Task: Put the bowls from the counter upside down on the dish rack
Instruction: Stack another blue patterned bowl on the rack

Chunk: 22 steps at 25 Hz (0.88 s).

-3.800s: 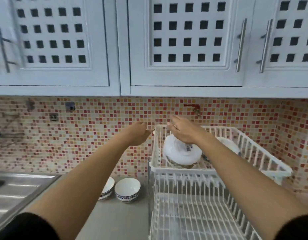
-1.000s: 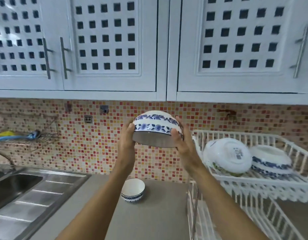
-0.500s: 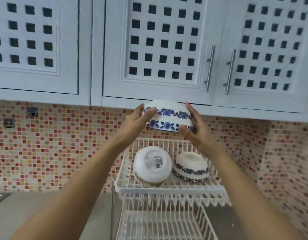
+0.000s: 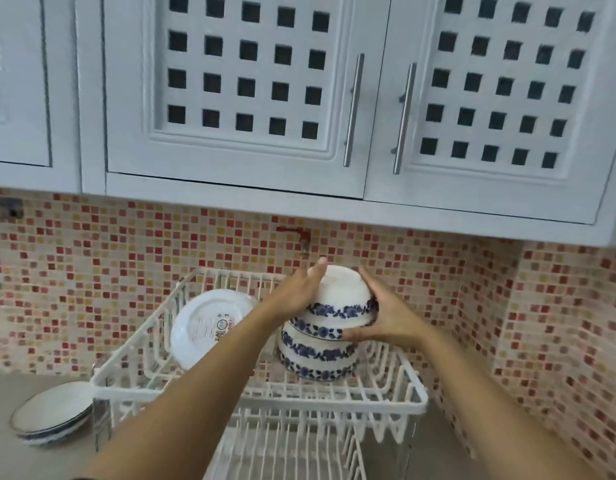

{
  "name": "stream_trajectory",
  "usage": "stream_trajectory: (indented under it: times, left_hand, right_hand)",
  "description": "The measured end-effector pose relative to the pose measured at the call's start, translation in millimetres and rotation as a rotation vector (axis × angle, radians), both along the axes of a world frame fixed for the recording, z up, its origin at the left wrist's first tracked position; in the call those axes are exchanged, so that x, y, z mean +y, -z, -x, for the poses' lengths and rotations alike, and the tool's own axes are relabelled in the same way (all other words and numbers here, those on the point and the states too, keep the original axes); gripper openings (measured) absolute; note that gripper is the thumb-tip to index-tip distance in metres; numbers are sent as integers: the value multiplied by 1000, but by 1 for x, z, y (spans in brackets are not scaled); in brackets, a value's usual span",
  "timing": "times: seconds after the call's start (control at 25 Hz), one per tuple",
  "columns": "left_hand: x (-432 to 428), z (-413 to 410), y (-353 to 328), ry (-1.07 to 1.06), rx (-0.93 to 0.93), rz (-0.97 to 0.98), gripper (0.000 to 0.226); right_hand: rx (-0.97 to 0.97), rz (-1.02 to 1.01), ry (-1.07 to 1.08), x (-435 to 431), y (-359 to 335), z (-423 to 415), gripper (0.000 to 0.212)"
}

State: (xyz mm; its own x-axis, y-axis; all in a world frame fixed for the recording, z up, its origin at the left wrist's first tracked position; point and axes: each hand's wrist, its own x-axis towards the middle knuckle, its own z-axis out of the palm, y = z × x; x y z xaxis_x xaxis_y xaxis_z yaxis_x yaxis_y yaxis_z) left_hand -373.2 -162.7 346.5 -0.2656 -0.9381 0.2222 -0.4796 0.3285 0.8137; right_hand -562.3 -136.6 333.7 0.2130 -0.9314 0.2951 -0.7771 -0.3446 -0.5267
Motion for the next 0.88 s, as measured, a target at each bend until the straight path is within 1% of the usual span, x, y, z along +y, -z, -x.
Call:
stream_trajectory:
  times: [0.16, 0.28, 0.48, 0.72, 0.8, 0.88]
  left_hand:
    - [-15, 11, 19, -83, -76, -40, 89]
    - [-22, 12, 27, -139, -130, -66, 85]
    - [-24, 15, 33, -139, -201, -92, 83]
    - [-34, 15, 43, -157, -293, -120, 83]
    - [-32, 17, 44, -164, -349, -103, 82]
    - [-23, 20, 38, -143, -360, -13, 77]
  right_hand:
    - [59, -71, -21, -20, 18, 5, 138]
    - [164, -85, -35, -29, 21, 2, 137]
    - [316, -97, -32, -36, 24, -2, 135]
    - [403, -131, -17, -38, 25, -4, 135]
    - [418, -148, -4, -35, 23, -6, 136]
    - [423, -188, 17, -30, 18, -11, 137]
